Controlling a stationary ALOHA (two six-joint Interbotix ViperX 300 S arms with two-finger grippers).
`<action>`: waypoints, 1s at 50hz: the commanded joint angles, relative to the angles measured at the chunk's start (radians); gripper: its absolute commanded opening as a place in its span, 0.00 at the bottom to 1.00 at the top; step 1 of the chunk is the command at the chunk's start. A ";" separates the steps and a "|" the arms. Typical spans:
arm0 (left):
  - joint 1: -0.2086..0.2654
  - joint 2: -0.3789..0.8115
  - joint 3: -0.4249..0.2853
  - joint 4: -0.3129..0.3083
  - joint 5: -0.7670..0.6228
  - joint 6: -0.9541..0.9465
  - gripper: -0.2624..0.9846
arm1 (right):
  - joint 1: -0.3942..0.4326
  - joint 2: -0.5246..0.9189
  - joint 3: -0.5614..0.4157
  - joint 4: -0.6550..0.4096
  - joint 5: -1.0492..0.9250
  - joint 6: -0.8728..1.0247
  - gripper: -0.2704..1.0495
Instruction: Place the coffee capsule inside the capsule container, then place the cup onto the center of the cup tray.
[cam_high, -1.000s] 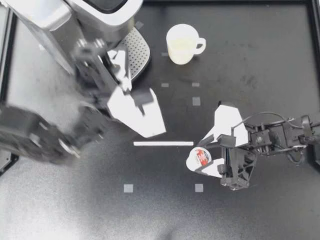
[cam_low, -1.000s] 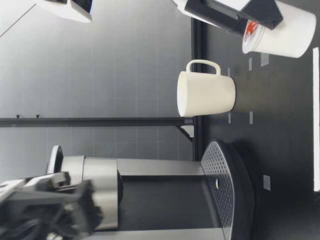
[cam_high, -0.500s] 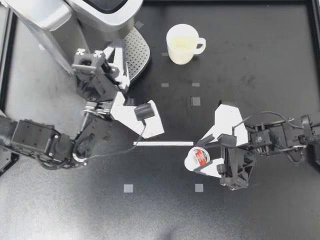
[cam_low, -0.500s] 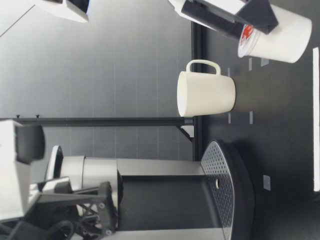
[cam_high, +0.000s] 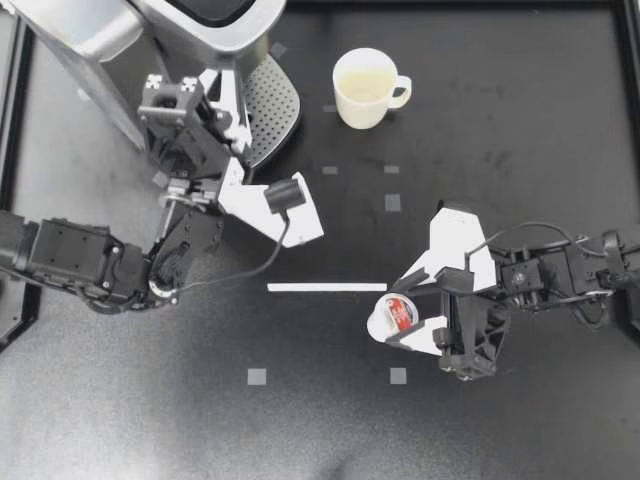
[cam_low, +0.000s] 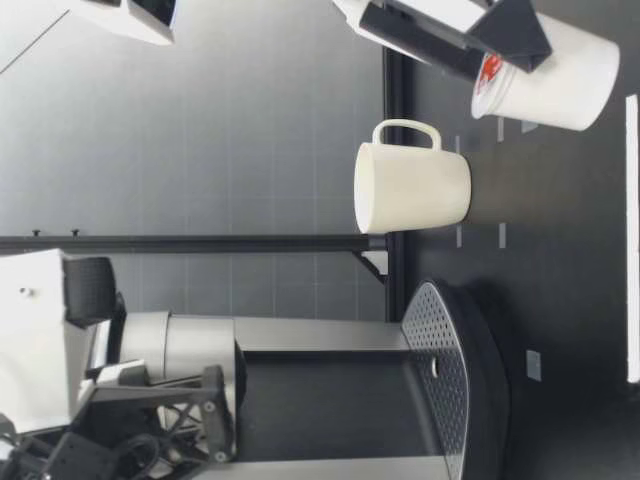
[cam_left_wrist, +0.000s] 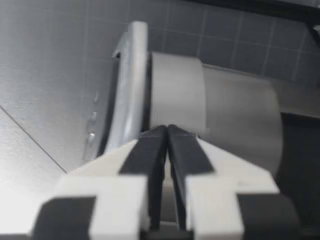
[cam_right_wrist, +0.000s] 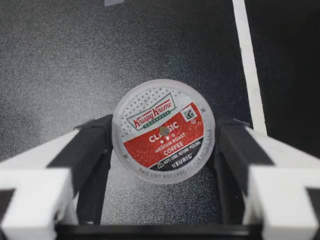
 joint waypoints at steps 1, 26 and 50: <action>0.002 -0.037 -0.012 0.029 0.005 -0.002 0.32 | 0.003 -0.011 -0.015 0.000 -0.009 0.002 0.62; 0.032 -0.077 -0.011 0.126 0.031 0.005 0.32 | 0.003 -0.012 -0.017 0.000 -0.017 0.002 0.62; 0.097 -0.153 -0.018 0.179 -0.009 0.002 0.32 | 0.003 -0.018 -0.017 0.002 -0.031 0.003 0.62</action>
